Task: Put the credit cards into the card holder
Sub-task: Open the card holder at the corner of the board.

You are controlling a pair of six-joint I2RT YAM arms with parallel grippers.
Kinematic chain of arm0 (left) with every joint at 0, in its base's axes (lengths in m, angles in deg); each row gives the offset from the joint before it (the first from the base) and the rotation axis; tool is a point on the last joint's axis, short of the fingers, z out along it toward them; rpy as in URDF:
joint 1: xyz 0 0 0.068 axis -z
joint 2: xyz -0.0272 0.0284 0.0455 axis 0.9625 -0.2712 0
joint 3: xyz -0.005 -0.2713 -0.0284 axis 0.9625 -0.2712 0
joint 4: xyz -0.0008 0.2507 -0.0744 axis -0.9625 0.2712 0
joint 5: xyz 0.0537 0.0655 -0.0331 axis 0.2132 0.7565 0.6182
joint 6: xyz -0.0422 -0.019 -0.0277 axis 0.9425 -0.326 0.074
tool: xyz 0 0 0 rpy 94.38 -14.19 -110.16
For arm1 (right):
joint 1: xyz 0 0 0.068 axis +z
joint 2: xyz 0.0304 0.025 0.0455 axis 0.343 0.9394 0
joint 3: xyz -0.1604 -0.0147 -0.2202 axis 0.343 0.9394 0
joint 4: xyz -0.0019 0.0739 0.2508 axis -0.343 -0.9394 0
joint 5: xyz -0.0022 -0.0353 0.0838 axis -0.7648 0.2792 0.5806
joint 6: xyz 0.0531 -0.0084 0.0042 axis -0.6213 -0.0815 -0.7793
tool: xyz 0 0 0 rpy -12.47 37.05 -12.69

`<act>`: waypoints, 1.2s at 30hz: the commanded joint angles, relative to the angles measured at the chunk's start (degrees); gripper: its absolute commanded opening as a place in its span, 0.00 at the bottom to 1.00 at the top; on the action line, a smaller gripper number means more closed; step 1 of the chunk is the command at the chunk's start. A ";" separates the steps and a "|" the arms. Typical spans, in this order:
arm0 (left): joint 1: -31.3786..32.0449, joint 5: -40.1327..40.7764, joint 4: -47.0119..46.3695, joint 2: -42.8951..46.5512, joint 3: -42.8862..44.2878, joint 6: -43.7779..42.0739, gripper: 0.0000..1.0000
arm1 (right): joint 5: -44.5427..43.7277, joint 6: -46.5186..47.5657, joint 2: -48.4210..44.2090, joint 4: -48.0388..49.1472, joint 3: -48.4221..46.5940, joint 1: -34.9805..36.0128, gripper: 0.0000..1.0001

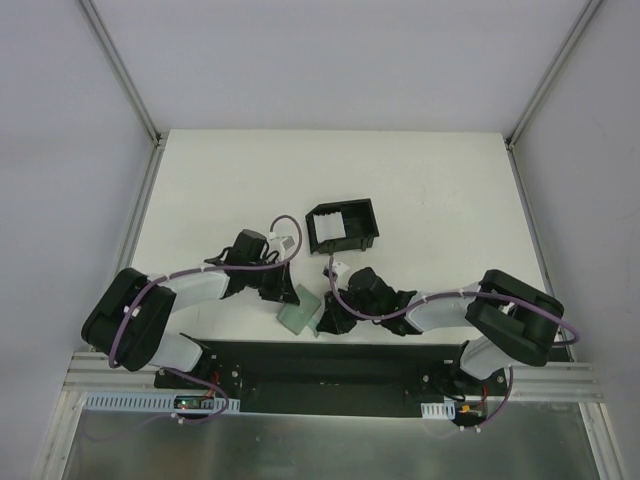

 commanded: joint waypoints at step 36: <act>1.56 17.18 -6.74 21.62 -14.02 19.64 0.11 | -28.37 -9.66 2.92 -27.86 -24.87 7.50 0.19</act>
